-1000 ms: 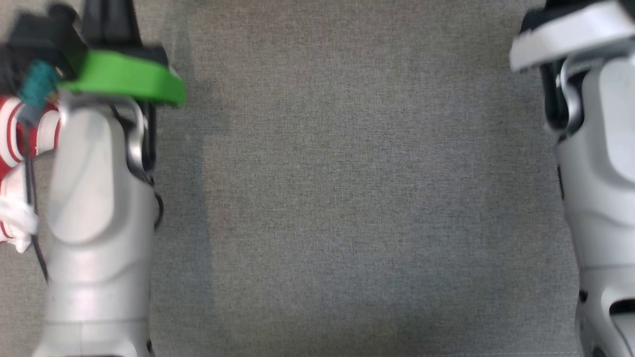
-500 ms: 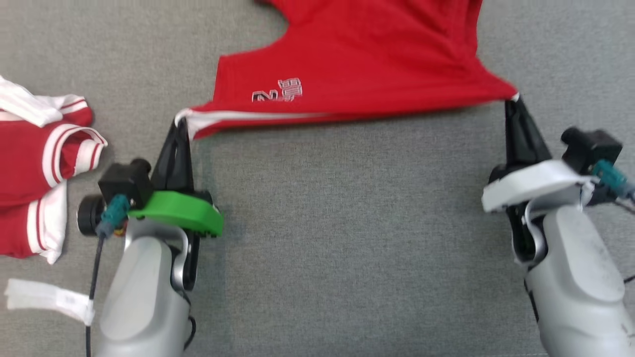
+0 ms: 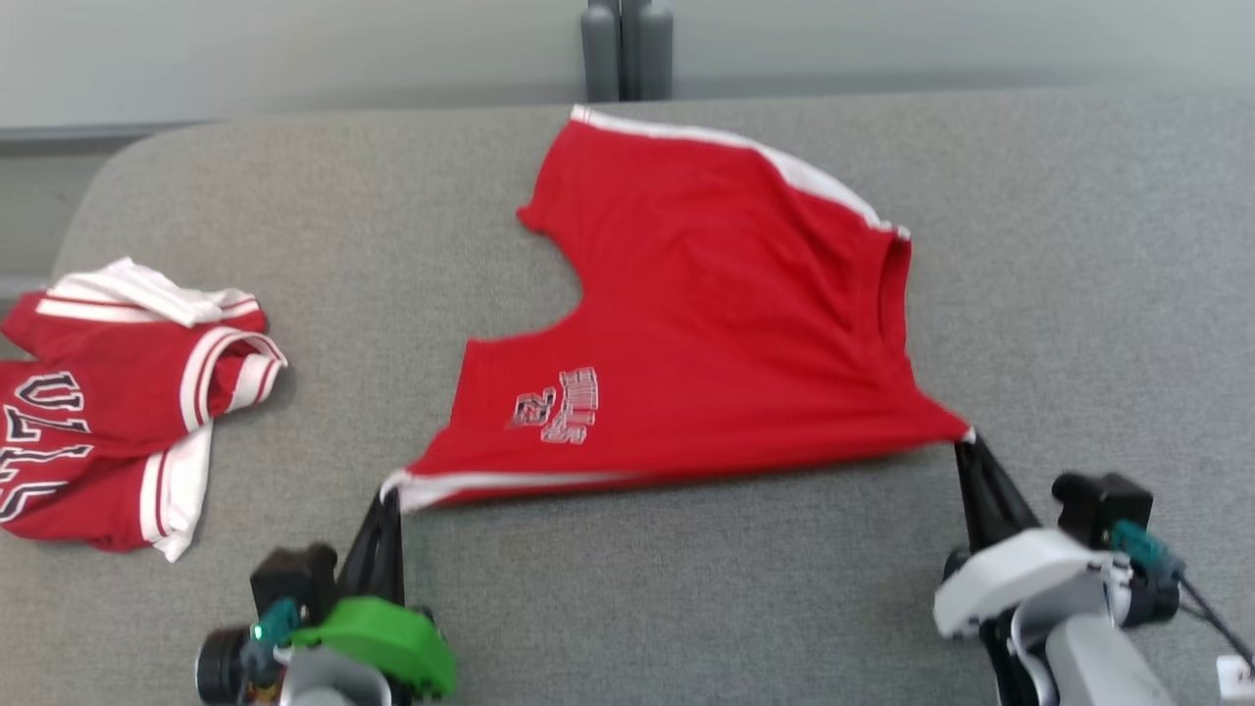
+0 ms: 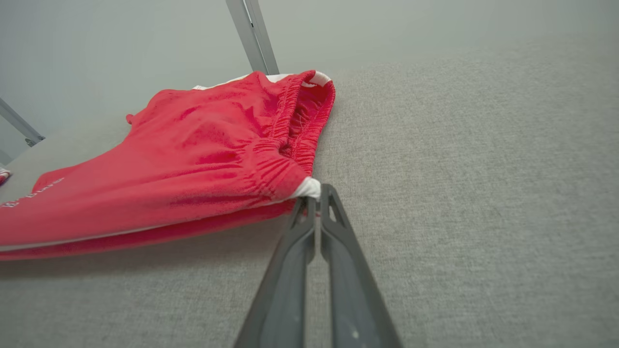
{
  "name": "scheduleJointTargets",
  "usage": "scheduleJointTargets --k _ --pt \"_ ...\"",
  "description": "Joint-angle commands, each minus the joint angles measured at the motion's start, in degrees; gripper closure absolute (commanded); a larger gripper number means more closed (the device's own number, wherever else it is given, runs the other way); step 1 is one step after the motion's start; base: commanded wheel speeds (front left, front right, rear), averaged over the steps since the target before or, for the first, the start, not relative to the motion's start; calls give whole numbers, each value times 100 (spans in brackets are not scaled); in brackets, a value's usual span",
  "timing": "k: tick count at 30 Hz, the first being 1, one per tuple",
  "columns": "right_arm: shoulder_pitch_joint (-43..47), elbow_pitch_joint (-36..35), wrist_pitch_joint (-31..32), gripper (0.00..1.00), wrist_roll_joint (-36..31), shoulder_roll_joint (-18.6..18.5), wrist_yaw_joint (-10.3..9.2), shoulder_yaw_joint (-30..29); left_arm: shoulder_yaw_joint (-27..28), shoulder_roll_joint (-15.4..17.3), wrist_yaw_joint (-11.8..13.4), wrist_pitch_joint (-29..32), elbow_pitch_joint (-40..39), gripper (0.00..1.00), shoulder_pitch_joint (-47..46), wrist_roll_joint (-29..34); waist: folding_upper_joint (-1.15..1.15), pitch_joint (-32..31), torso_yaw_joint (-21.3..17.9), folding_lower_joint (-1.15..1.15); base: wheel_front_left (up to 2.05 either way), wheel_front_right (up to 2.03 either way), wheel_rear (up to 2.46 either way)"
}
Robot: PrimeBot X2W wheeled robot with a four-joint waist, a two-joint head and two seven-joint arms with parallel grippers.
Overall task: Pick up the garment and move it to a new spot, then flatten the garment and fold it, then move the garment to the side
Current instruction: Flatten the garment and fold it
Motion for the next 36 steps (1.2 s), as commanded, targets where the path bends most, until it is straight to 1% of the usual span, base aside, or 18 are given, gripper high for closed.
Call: scheduleJointTargets --k 1,3,10,15,21,29,36 --pt "267 59 -30 100 112 -113 -92 -129 164 139 109 -2 52 100 285 -69 0 -560 1 0 0 0 0" --pt "525 100 -30 100 100 -95 -91 -44 176 140 122 -3 51 100 567 -97 0 -723 7 0 0 0 0" --pt "1191 27 -29 100 137 -62 -90 214 204 137 147 -2 -94 100 1313 -97 0 -887 5 0 0 0 0" --pt "1570 -122 -29 100 183 -71 -90 393 262 131 156 -3 -244 100 1676 16 0 -957 3 0 0 0 0" --pt "1815 -246 -29 100 302 -81 -90 415 326 132 250 -3 -417 100 1897 -81 0 -976 -70 0 0 0 0" --pt "1310 -469 -29 100 358 0 -90 318 246 125 166 -3 -699 100 1112 26 0 -724 -180 0 0 0 0" --pt "289 -469 -28 100 388 78 -61 396 84 106 5 -2 -552 100 -265 229 0 -50 -337 0 0 0 0"
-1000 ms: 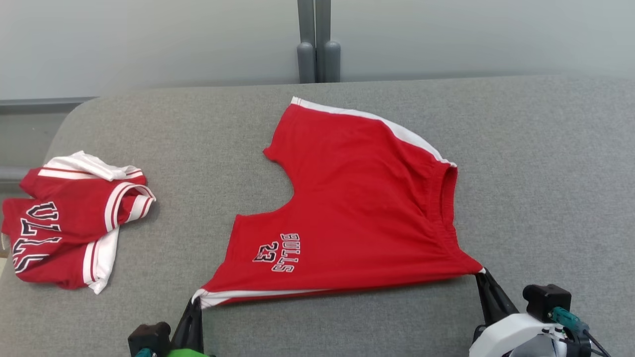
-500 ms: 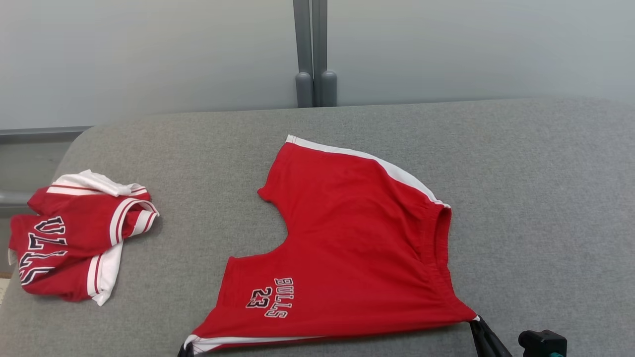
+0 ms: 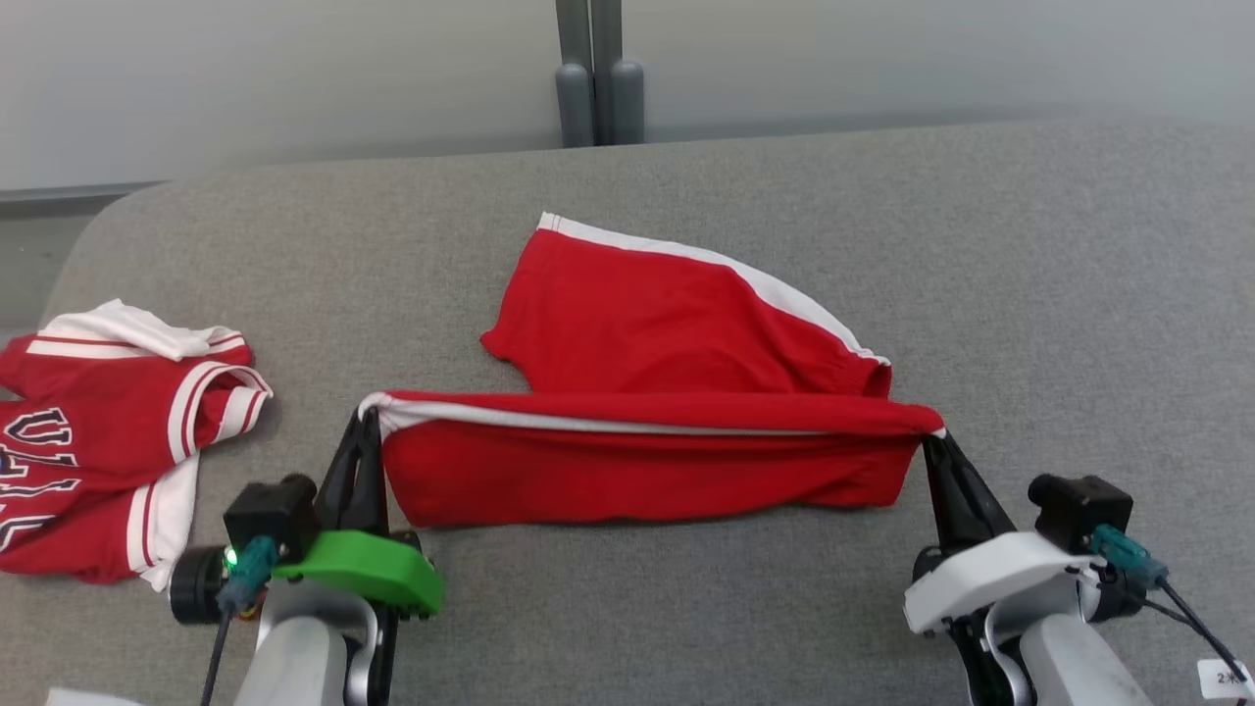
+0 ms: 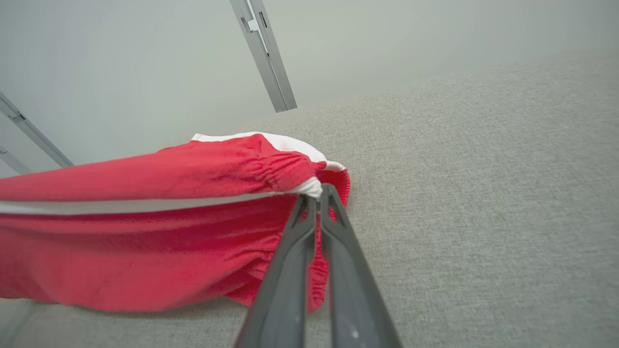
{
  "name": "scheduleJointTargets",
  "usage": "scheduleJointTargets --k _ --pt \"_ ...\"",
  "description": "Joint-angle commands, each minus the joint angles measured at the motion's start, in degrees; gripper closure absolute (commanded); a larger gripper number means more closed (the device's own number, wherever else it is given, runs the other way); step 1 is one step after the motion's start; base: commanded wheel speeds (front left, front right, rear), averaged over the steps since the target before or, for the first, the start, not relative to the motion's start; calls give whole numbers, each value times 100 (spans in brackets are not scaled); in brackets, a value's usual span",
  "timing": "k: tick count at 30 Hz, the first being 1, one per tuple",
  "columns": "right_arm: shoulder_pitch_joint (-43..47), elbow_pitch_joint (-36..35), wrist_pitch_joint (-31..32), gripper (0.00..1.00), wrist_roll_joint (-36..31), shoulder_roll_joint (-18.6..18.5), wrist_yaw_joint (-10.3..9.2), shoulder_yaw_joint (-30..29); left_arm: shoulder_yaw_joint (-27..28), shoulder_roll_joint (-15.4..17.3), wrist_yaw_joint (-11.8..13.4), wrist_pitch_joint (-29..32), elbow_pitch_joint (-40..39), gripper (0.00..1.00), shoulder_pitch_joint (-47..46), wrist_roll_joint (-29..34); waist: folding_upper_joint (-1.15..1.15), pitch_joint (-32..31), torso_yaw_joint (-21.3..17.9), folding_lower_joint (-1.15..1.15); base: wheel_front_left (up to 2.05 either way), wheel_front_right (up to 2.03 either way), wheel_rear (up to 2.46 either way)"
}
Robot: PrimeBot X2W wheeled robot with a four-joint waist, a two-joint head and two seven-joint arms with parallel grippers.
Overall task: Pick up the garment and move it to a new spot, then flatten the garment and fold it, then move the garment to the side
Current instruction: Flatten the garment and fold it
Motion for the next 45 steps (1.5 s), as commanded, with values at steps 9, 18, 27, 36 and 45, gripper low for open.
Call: scheduleJointTargets --k 9,18,27,36,45 --pt "-1223 232 -24 100 372 -9 -17 116 97 57 -114 -3 437 100 -1561 344 0 1260 -430 1 0 0 0" --pt "-1868 296 -24 100 868 -4 -17 385 179 135 -242 -2 961 100 -2822 762 0 1973 -739 1 0 0 0" --pt "-2088 267 -23 100 1276 -5 -17 714 51 303 -216 -3 1767 100 -3715 1084 0 2295 -1042 1 0 0 0" --pt "-2161 119 -23 100 1519 -5 -17 812 -85 435 -75 -3 2489 100 -4338 1252 0 2405 -1185 1 0 0 0" --pt "-2091 -69 -23 0 1280 -1 -16 697 -102 336 -16 -3 2547 0 -4328 1115 0 2374 -1110 1 0 0 0"
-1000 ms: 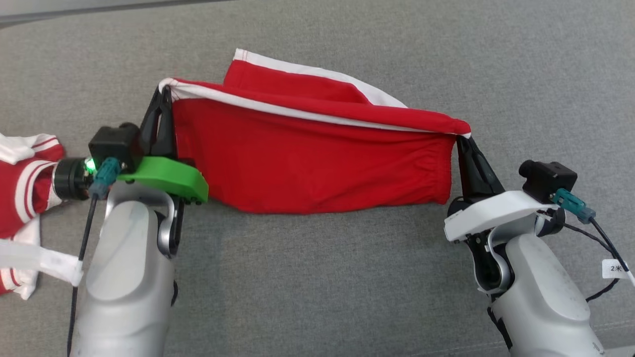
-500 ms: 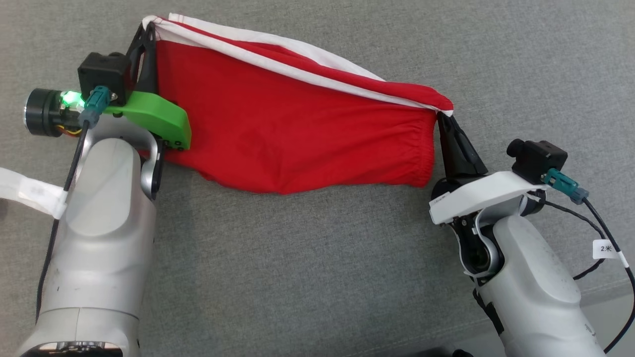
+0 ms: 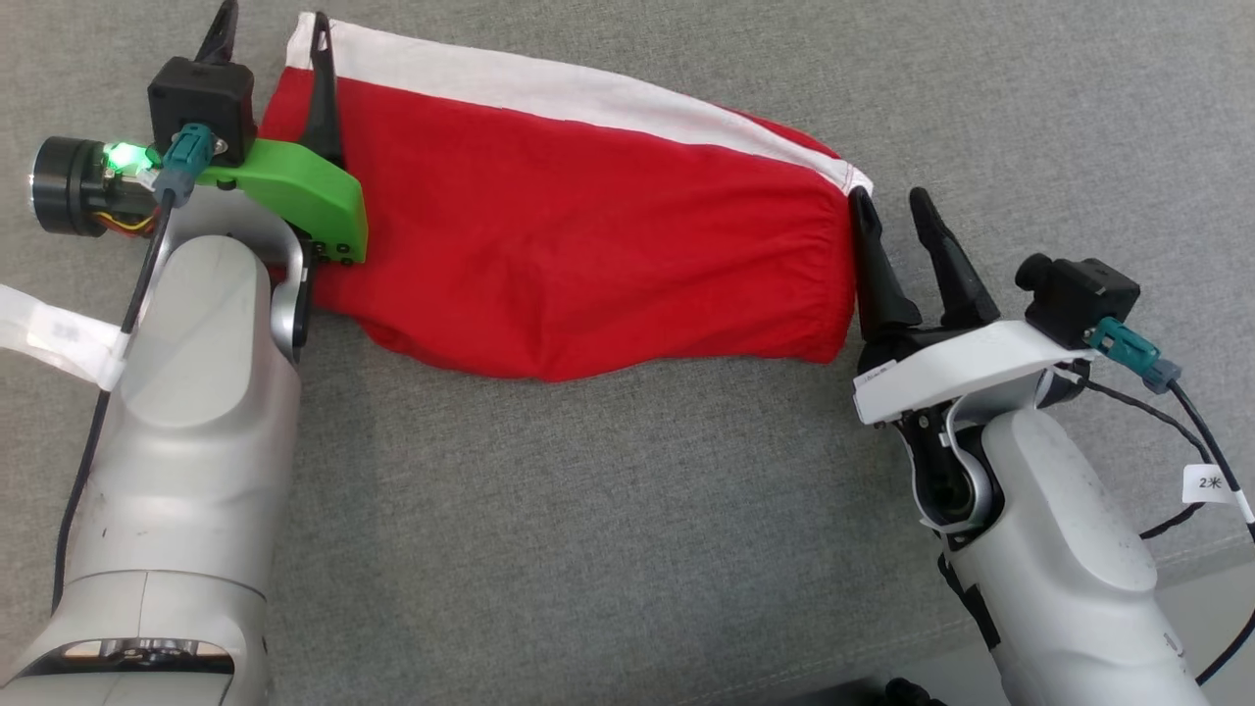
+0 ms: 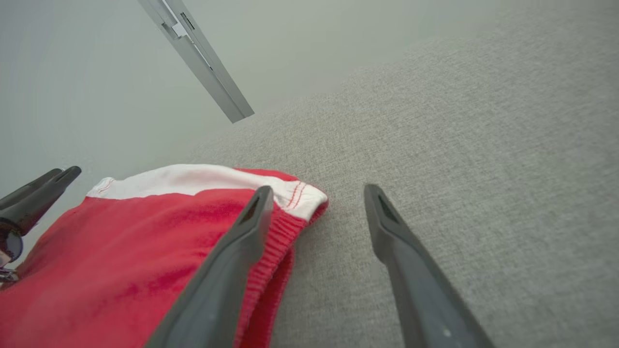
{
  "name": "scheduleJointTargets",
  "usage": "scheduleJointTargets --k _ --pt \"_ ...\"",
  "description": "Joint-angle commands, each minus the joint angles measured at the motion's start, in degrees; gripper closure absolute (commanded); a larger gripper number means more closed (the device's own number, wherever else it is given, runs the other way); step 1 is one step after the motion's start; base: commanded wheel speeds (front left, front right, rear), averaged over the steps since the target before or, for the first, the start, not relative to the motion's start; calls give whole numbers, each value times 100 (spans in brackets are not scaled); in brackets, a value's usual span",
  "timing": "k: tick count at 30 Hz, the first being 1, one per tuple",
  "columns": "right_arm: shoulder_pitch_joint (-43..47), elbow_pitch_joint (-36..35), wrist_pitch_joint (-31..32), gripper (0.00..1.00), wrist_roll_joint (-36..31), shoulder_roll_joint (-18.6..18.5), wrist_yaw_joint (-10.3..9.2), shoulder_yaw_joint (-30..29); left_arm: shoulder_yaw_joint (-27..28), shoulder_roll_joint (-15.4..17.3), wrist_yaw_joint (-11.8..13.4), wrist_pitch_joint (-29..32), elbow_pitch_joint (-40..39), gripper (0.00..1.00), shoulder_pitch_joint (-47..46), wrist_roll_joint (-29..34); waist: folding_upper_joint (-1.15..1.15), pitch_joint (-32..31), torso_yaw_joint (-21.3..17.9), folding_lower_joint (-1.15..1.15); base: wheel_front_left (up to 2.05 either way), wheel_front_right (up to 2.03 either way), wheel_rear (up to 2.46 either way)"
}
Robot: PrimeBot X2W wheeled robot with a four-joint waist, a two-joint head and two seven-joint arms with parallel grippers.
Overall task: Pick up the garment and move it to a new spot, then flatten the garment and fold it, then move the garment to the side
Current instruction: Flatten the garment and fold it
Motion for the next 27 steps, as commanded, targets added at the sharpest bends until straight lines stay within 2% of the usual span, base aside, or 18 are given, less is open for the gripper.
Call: scheduleJointTargets --k 1,5,8,17,18,19,20,27 --pt "45 -59 -17 0 -86 -9 -8 -63 25 -8 13 -4 6 0 38 -81 0 -44 45 0 0 0 0" --pt "205 -193 -17 0 -311 -9 -8 -279 113 -74 25 -3 183 0 185 -233 0 -159 135 0 0 0 0" --pt "323 -212 -17 0 -412 -12 -8 -441 172 -144 -16 9 701 0 205 -416 0 -292 203 0 0 0 0" --pt "625 -118 -17 0 -533 -10 -8 -665 70 -248 -197 560 1847 0 -56 -680 0 -546 252 0 0 0 0" --pt "632 -111 -17 0 -539 -10 -8 -674 64 -251 -218 587 1916 13 -79 -721 0 -560 244 0 0 0 0" --pt "636 -109 -17 0 -537 -10 -8 -684 51 -255 -239 603 1966 54 -86 -738 0 -570 237 0 0 0 0" --pt "644 -105 -17 0 -530 -10 -8 -686 23 -259 -254 602 2013 100 -91 -737 0 -589 225 0 0 0 0" --pt "738 -34 -17 0 -597 -10 -8 -785 -38 -254 -298 434 2178 100 26 -814 0 -812 229 0 0 0 0"
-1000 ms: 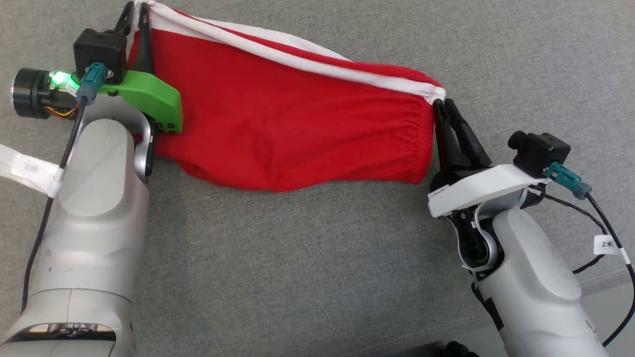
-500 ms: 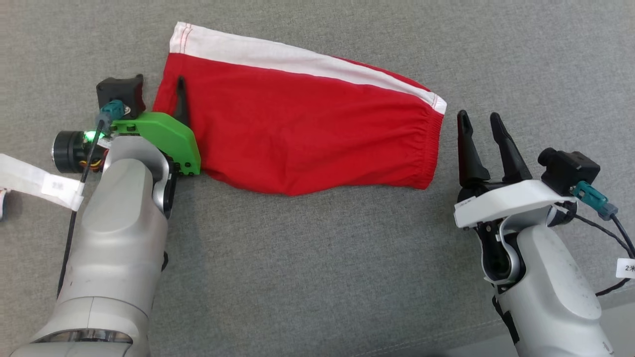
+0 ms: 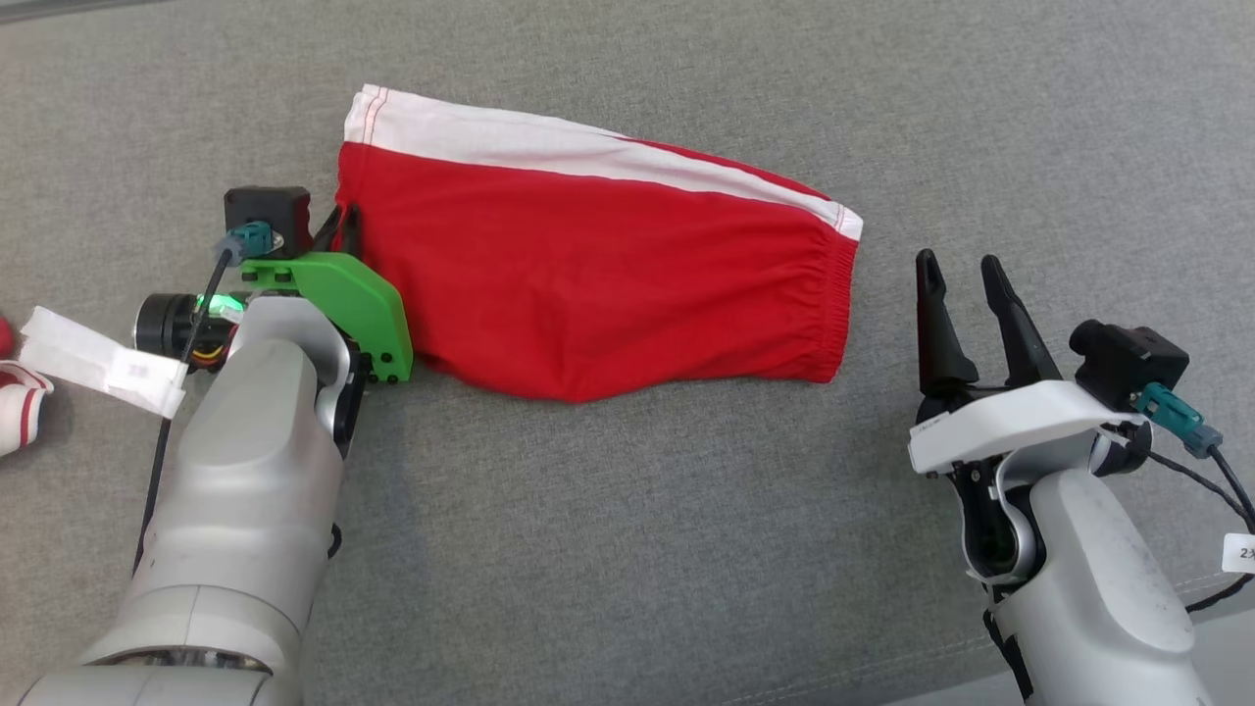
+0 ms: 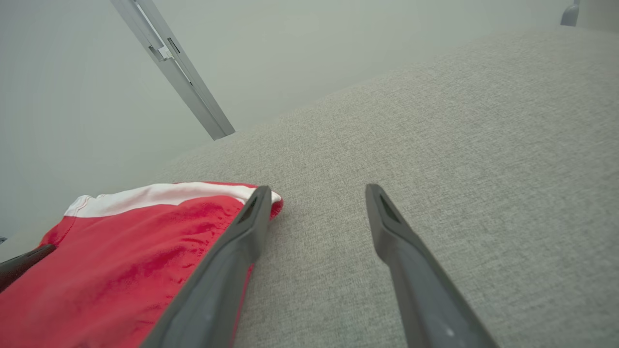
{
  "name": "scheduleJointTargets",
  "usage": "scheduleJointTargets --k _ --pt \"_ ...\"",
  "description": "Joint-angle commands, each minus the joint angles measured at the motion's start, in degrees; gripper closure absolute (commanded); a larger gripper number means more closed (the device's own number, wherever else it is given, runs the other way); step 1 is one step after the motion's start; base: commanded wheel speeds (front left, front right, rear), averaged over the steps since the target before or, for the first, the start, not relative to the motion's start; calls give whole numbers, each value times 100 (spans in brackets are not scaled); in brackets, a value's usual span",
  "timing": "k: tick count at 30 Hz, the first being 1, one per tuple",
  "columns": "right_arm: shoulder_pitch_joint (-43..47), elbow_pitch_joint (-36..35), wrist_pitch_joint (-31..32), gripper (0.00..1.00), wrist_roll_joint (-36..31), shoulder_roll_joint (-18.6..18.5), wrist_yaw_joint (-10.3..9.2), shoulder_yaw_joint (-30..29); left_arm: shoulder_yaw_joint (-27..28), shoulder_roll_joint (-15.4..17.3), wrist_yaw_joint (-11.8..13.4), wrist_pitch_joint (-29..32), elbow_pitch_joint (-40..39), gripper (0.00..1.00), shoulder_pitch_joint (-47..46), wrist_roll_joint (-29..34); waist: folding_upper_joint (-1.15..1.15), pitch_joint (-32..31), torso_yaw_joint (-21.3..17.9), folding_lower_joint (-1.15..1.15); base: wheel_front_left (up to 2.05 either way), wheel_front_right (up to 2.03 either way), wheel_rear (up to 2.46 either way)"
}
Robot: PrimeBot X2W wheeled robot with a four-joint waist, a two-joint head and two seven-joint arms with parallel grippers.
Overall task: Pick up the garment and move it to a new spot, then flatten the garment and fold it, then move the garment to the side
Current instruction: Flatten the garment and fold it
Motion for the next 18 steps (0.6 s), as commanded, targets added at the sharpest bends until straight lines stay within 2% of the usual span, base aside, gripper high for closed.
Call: scheduleJointTargets --k 1,11,18 --pt "122 25 -17 0 -72 -12 -8 -34 1 33 -13 -58 51 100 141 -77 0 -159 25 0 0 0 0" --pt "659 219 -17 0 -484 -13 -8 -212 114 3 15 -413 102 100 1131 -464 0 -1037 312 0 0 0 0" --pt "827 301 -17 0 -557 -11 -8 -206 -226 4 -39 -449 -171 100 1831 -1021 0 -1267 482 0 0 0 0"
